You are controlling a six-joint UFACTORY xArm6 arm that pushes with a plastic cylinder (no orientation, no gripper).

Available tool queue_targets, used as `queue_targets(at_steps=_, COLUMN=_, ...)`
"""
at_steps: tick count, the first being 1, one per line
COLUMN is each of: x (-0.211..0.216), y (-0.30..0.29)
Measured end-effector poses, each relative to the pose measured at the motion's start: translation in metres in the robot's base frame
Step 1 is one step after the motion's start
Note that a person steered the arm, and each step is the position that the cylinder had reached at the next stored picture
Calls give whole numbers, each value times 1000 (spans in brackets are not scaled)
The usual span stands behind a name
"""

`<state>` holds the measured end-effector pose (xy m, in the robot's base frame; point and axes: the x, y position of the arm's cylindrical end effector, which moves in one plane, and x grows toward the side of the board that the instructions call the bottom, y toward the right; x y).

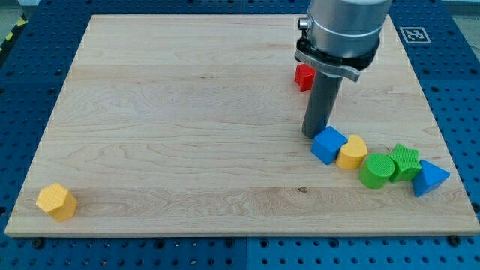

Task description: Slide the red blocks on top of the green star

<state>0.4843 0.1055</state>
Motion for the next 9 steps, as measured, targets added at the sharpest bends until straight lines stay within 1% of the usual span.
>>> queue_targets(at_steps=2, x=32, y=7)
queue_targets(at_steps=3, x=30, y=3)
queue_targets(at_steps=5, x=-75, y=-79)
queue_targets(at_steps=6, x=-130, y=-94)
queue_targets(at_steps=7, x=-154, y=-49)
queue_targets(at_steps=8, x=-153, y=-5)
queue_targets(at_steps=9, x=-153, y=8)
